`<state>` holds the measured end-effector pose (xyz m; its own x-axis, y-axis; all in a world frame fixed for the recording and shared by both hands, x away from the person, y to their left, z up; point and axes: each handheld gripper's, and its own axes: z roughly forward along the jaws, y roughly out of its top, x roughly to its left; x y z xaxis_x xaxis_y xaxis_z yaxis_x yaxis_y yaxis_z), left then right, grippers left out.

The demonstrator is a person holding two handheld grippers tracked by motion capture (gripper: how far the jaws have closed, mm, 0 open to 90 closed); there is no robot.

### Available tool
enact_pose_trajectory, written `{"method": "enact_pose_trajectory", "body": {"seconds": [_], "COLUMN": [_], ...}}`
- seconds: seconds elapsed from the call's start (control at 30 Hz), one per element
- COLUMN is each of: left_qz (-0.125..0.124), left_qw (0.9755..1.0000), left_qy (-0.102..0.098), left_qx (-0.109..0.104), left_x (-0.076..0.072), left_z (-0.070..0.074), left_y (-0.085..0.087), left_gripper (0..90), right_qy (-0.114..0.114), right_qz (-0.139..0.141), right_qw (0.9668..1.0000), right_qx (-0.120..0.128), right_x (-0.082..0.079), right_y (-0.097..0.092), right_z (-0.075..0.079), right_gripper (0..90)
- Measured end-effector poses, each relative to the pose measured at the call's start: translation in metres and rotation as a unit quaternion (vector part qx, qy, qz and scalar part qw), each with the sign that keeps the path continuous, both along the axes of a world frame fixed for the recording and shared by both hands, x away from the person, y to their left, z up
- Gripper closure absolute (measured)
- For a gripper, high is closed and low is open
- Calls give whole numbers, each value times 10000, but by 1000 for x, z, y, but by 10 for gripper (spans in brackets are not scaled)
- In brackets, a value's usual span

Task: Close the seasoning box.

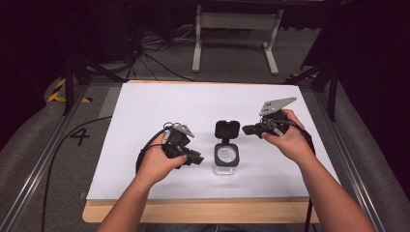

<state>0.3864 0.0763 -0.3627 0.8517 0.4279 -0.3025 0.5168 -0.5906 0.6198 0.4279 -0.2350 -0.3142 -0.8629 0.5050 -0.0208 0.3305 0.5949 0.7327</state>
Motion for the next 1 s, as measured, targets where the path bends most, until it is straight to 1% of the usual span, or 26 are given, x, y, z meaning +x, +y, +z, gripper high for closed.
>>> {"method": "enact_pose_trajectory", "body": {"seconds": [0.07,0.1,0.13,0.17,0.2,0.23,0.27,0.37,0.4,0.5,0.53,0.57,0.6,0.63,0.7,0.8,0.87,0.97,1.0], "left_qz": [-17,-50,-108,-108,-200,-276,-320,-485,-530,-603,-662,-662,-675,-665,-737,-743,-799,-840,-840], "left_qw": [10000,9999,9999,9999,9998,9996,9995,9987,9985,9979,9975,9975,9974,9973,9968,9970,9966,9961,9961], "left_qy": [-39,-64,-75,-75,-29,-12,-19,58,40,137,131,131,158,180,165,-27,-62,-124,-124], "left_qx": [18,80,29,29,19,34,43,122,140,196,209,209,217,235,249,222,169,219,219], "left_x": [-2,-5,-5,-5,-6,-7,-8,-11,-12,-14,-15,-15,-16,-16,-17,-17,-20,-22,-22], "left_z": [0,-1,-2,-2,-2,-3,-4,-7,-8,-11,-13,-13,-15,-16,-19,-26,-30,-33,-33], "left_y": [-3,-7,-9,-9,-11,-13,-16,-24,-26,-34,-36,-36,-40,-42,-47,-55,-62,-69,-69], "left_gripper": [797,809,823,838,847,847,857,868,870,872,873,873,873,873,873,868,890,896,896], "right_qy": [-40,-56,-72,-72,-75,-75,-125,-116,-125,-90,-98,-98,-67,-67,-36,0,35,52,69], "right_qz": [-20,-35,-20,-20,-46,-46,-54,-39,-32,-32,-17,-17,-18,-18,1,26,52,68,69], "right_qw": [10000,10000,10000,10000,9999,9999,9999,9997,9997,9994,9994,9994,9995,9995,9995,9997,9997,9996,9996], "right_qx": [36,41,66,66,87,87,93,190,222,318,334,334,321,321,313,256,252,251,249], "right_x": [5,7,9,9,12,12,15,19,22,27,29,29,31,31,32,34,34,35,35], "right_y": [2,3,4,4,6,6,8,12,13,18,19,19,23,23,26,30,33,35,37], "right_z": [6,9,11,11,15,15,19,23,25,27,27,27,26,26,25,23,21,20,20], "right_gripper": [900,900,900,900,900,900,900,900,900,900,900,900,900,900,900,900,900,900,900]}}
